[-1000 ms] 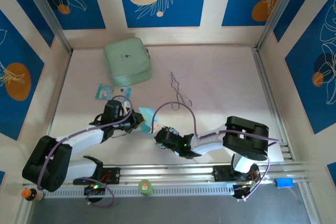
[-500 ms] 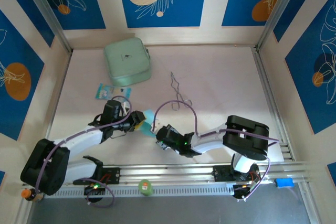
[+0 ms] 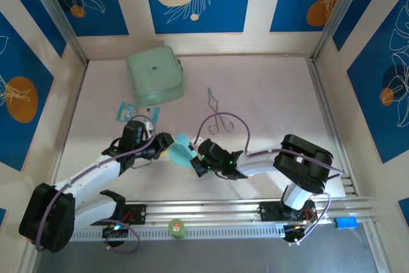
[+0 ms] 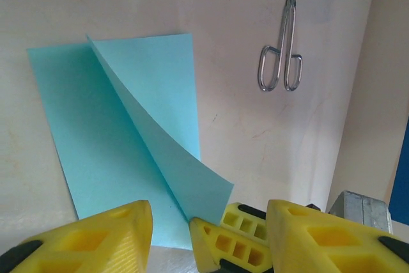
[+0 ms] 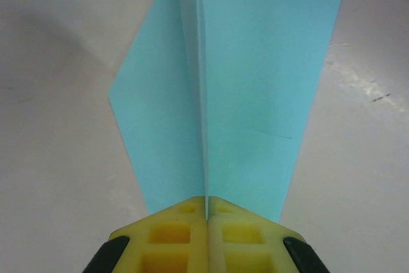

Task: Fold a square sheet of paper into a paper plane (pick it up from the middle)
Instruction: Perform the fourth fold on the wing at the bottom-center of the table.

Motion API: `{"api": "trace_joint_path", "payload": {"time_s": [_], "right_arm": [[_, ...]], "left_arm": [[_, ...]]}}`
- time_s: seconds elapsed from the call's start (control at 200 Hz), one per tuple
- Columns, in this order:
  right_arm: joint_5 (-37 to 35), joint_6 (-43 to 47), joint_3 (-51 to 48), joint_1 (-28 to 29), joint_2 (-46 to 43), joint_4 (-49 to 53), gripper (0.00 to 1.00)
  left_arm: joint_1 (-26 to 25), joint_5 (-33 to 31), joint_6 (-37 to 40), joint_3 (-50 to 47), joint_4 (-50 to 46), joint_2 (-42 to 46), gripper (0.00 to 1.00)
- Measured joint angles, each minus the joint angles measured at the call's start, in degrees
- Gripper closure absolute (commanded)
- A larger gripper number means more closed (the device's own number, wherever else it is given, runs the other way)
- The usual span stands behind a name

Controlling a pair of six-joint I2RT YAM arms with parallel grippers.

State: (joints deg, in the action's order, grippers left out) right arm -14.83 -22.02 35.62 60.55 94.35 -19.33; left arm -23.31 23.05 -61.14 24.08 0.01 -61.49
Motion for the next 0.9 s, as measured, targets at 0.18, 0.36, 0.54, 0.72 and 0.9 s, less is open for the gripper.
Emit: {"api": "trace_joint_path", "payload": {"time_s": [0.18,0.36,0.54,0.72,0.9], "right_arm": [[7.17,-3.39,1.64,-3.43,0.00,1.81,0.99],[12.92,-8.59,2.73,-7.02,0.00,2.25,0.99],[14.10,-12.74,2.73,-7.10,0.20,2.25,0.99],[14.36,-16.31,2.73,-7.10,1.64,2.21,0.98],[14.86,-19.23,2.73,-7.06,3.41,2.21,0.96]], "left_arm": [[0.00,-0.22,0.00,0.09,-0.52,-0.63,0.53],[0.00,-0.22,-0.02,0.11,-0.48,-1.33,0.55],[0.00,-0.22,-0.04,0.11,-0.39,-2.14,0.56],[0.00,-0.20,-0.07,0.11,0.20,-2.67,0.57],[0.00,-0.20,-0.09,0.11,0.83,-3.10,0.57]]}}
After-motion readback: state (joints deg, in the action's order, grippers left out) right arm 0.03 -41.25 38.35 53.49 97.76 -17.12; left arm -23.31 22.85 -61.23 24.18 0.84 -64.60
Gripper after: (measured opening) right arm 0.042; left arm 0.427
